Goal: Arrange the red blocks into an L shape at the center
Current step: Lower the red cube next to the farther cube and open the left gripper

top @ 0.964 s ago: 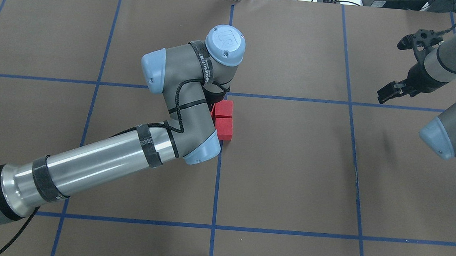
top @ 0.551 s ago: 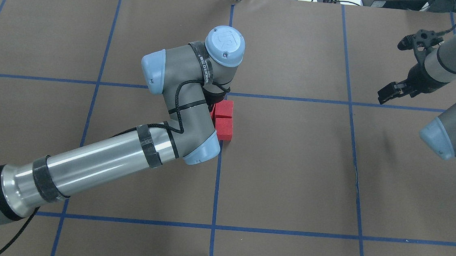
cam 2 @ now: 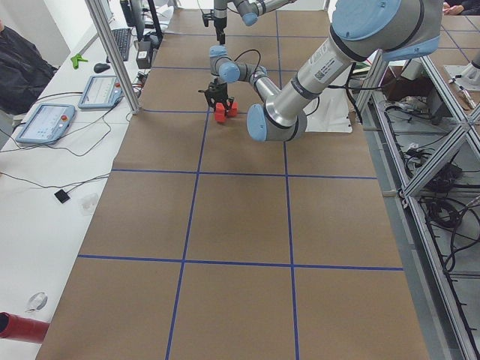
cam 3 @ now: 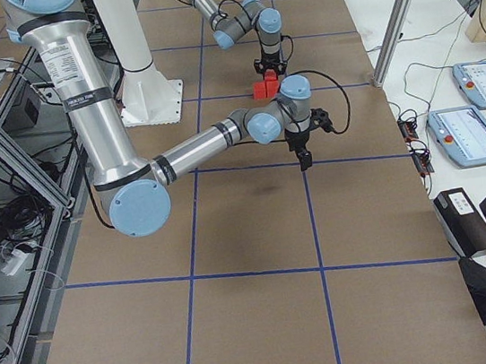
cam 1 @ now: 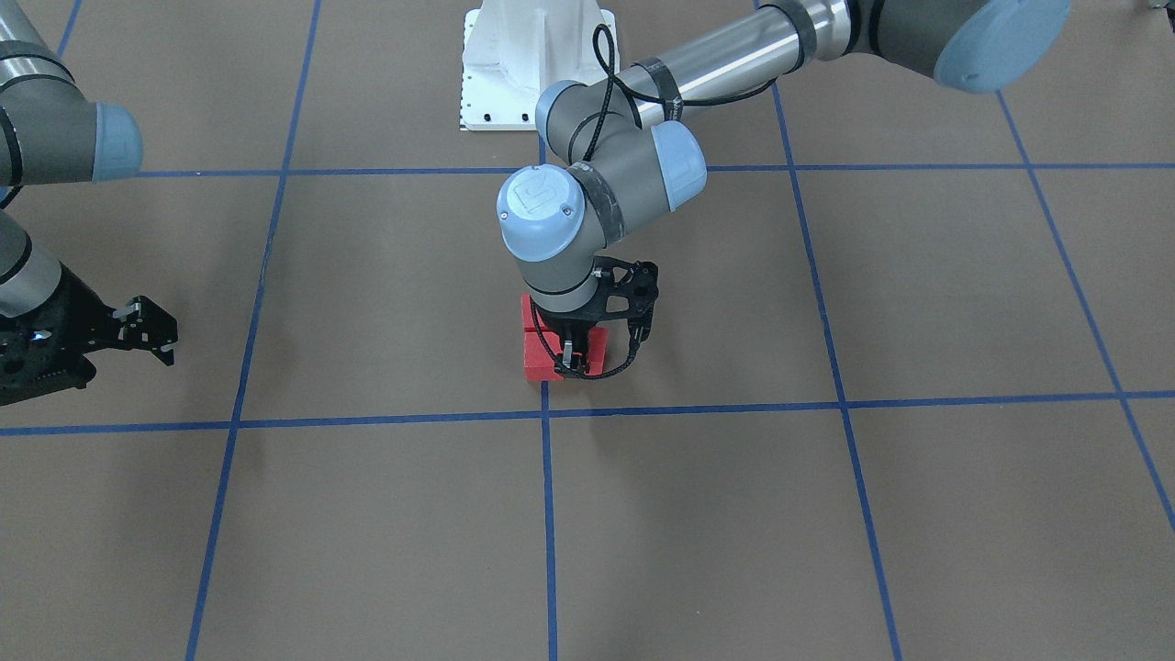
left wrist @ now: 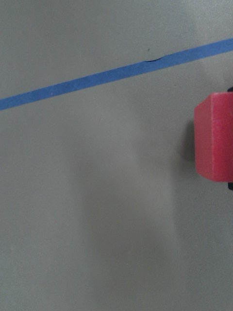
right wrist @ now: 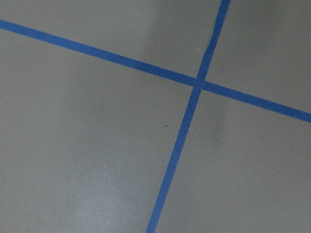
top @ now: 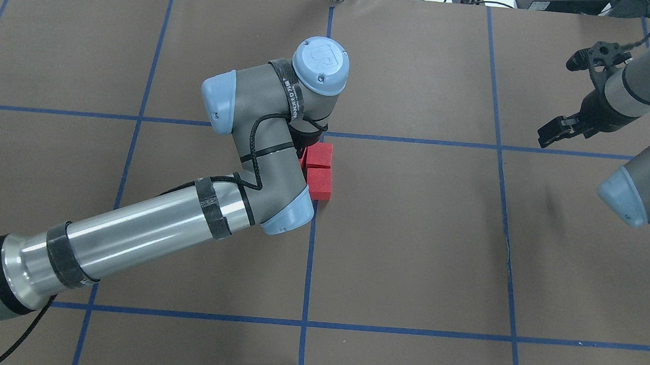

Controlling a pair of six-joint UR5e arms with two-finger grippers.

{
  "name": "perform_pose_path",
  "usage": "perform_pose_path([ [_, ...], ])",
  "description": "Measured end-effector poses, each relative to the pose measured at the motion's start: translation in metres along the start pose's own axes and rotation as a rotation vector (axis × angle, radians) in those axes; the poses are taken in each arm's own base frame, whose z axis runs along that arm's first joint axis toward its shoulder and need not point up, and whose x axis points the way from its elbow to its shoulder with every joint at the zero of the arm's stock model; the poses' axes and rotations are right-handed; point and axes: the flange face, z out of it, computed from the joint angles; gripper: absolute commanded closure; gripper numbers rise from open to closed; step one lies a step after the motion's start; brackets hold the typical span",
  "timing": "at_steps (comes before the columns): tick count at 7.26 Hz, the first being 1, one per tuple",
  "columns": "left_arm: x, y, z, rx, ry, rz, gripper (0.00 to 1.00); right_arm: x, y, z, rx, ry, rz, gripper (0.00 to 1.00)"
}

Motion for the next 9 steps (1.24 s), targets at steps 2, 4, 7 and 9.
perform_pose_path([
  [2, 0.0005, -0.0001, -0.0003, 0.0, 0.001, -0.006, 0.42, 0.0004, 0.0002, 0.0004, -0.001, 0.001, 0.0, 0.01],
  [4, 0.0007, -0.0001, -0.0004, -0.001, 0.001, -0.012, 0.39, 0.0008, 0.0004, 0.0008, -0.001, 0.001, 0.001, 0.01],
  [7, 0.0011, 0.0011, -0.0016, -0.011, 0.01, -0.008, 0.33, 0.0006, 0.0004, 0.0005, -0.001, 0.001, 0.001, 0.01],
  [9, 0.0014, 0.0018, -0.0023, -0.016, 0.014, -0.005, 0.25, -0.0001, -0.0001, -0.0001, 0.0, 0.0, 0.0, 0.01],
])
